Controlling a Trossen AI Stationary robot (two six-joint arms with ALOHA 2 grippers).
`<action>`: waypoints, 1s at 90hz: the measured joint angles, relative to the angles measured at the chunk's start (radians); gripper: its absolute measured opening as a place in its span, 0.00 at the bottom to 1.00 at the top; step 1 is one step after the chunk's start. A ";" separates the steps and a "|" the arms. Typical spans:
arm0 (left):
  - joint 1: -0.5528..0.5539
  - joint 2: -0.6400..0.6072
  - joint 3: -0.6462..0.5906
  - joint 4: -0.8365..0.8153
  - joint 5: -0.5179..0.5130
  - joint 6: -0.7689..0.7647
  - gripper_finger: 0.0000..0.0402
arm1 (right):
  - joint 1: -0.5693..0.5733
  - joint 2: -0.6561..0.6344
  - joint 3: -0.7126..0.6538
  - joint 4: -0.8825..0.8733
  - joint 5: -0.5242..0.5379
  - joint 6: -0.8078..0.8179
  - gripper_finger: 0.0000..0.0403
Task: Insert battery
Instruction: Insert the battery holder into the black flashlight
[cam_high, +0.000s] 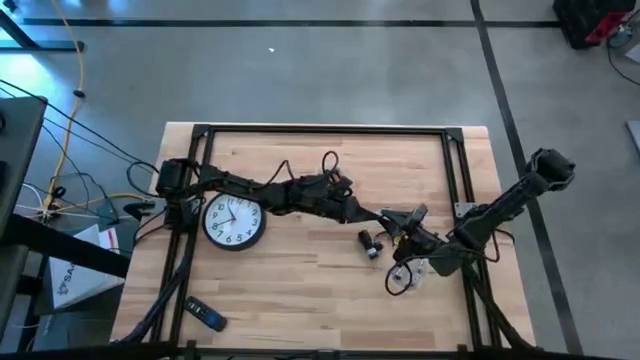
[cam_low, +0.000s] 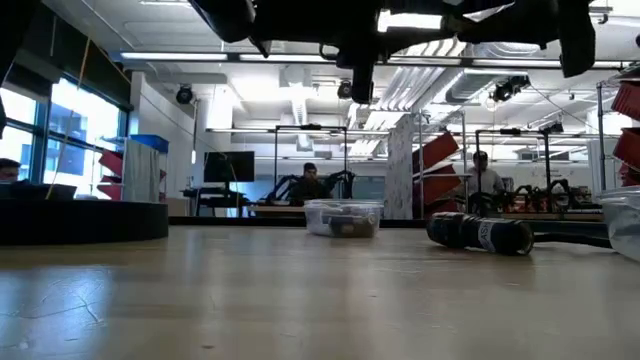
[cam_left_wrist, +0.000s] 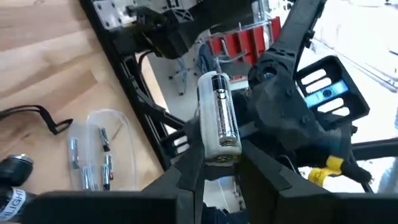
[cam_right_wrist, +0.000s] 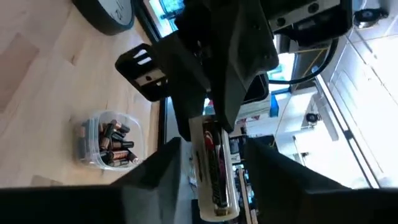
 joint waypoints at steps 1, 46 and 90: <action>0.000 0.000 0.000 0.000 -0.001 0.000 0.14 | -0.002 0.000 0.000 -0.002 0.000 0.000 0.30; 0.000 0.000 0.000 -0.008 -0.041 -0.001 0.14 | -0.051 0.000 0.000 -0.047 -0.046 0.015 0.23; 0.002 0.000 0.000 -0.001 -0.050 0.110 0.16 | -0.051 0.000 0.000 -0.050 -0.051 0.112 0.11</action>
